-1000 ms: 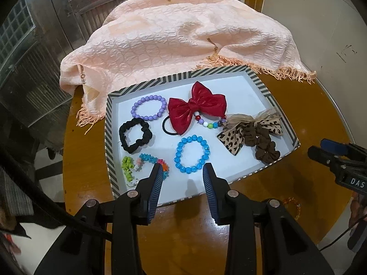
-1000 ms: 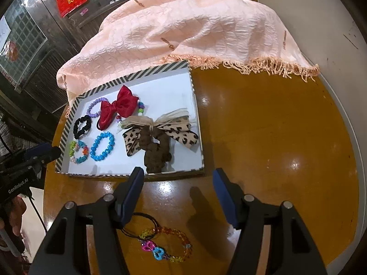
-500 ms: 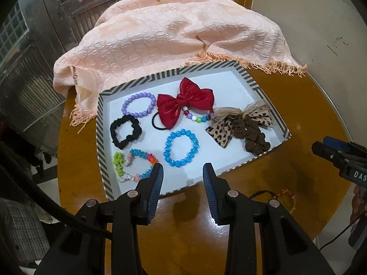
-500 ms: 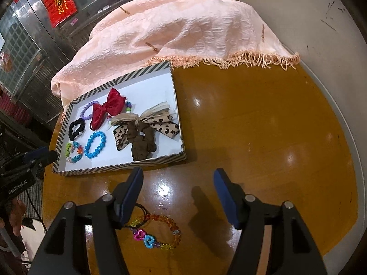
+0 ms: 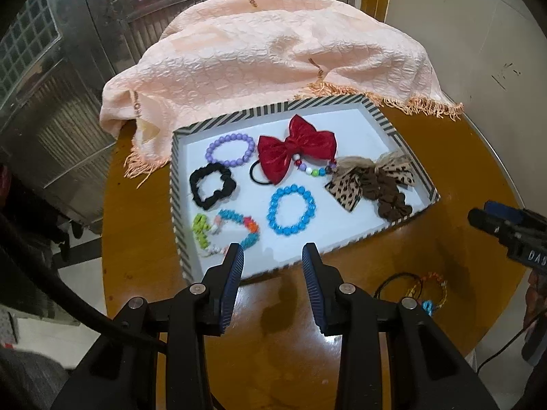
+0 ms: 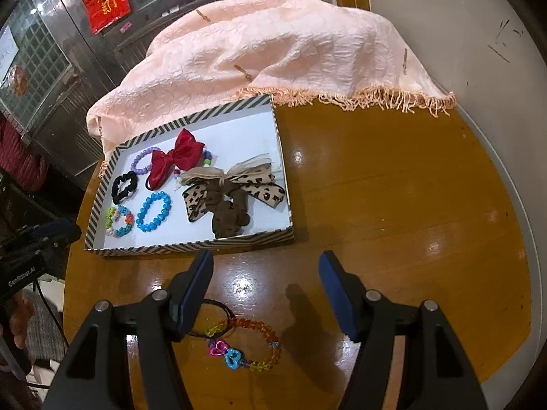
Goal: Organize jewelry
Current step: 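Withdraw both open tools from the tray toward the last loose items, then grasp the black hair tie with the left tool while the right tool grasps the amber heart-charm bracelet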
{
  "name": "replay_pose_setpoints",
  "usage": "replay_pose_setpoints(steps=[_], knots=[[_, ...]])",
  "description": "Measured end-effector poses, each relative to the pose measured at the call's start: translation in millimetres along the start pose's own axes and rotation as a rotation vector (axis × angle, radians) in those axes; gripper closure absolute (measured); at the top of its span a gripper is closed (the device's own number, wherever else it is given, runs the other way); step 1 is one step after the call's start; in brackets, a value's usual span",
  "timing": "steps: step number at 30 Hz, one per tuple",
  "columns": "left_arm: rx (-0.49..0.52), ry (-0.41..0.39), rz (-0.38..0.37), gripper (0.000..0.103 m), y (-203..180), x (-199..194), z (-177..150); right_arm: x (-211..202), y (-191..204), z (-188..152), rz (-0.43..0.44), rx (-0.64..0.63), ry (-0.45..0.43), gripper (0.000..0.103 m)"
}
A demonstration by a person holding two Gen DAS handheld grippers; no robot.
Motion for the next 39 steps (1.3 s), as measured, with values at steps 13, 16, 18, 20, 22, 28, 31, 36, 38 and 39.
replay_pose_setpoints(steps=[13,16,18,20,22,28,31,36,38,39], knots=[[-0.031,0.069,-0.067,0.074,1,5,-41,-5,1,-32,-0.017,-0.099,0.055,0.035],[-0.031,0.097,-0.112,0.074,-7,9,-51,1,4,-46,0.000,-0.137,0.082,0.039],[-0.020,0.114,-0.132,0.074,-16,12,-57,7,6,-56,-0.002,-0.171,0.109,0.047],[-0.009,0.130,-0.162,0.074,-30,16,-61,14,9,-64,0.003,-0.187,0.135,0.052],[-0.002,0.135,-0.178,0.074,-40,19,-61,22,9,-73,-0.006,-0.203,0.155,0.055],[0.036,0.167,-0.230,0.074,-76,35,-59,39,10,-84,-0.063,-0.280,0.161,0.056],[0.067,0.192,-0.250,0.074,-93,44,-57,45,7,-88,-0.071,-0.280,0.165,0.057],[0.126,0.203,-0.236,0.074,-112,57,-54,53,2,-92,-0.078,-0.270,0.160,0.068],[0.137,0.217,-0.233,0.074,-117,62,-53,53,2,-92,-0.082,-0.273,0.154,0.071],[0.144,0.224,-0.229,0.074,-120,65,-54,53,2,-92,-0.085,-0.273,0.150,0.074]])
Point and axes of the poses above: each gripper's, at about its wrist camera, not at the fingertips, and x roughly the way its jaws point, y to its left, z to its top, the point moved 6 cm from there along x, roughly the way its jaws point, and after that the axes turned 7 degrees about z, right-handed, at the moved point
